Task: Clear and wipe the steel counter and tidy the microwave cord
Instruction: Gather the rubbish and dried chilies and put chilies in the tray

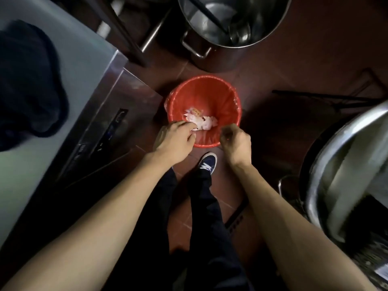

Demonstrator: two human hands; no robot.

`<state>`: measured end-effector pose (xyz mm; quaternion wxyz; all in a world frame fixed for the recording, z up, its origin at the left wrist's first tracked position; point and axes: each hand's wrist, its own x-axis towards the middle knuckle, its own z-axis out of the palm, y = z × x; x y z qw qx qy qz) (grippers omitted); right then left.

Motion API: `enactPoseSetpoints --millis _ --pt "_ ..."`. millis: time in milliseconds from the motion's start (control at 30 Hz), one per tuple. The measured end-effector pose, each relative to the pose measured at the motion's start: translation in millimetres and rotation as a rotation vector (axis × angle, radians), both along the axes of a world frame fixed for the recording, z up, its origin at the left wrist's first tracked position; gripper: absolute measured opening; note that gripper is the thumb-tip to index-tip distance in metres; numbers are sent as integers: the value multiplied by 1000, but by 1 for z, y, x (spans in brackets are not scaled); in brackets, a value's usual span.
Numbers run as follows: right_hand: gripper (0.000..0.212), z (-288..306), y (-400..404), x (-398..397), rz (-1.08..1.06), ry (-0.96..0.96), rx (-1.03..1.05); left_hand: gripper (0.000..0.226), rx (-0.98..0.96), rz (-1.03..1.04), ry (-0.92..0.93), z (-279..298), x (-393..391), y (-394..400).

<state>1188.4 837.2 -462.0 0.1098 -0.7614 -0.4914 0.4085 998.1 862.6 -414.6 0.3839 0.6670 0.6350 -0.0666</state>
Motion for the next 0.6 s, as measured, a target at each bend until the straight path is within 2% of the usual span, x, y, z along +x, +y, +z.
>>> enactPoseSetpoints --millis 233,467,600 --pt "9 -108 16 4 -57 4 -33 30 -184 96 -26 -103 8 8" --pt "9 -204 29 -2 -263 114 29 33 -207 62 -19 -192 9 13" --pt "7 -247 21 0 -259 101 14 34 -230 51 -2 -224 9 8"
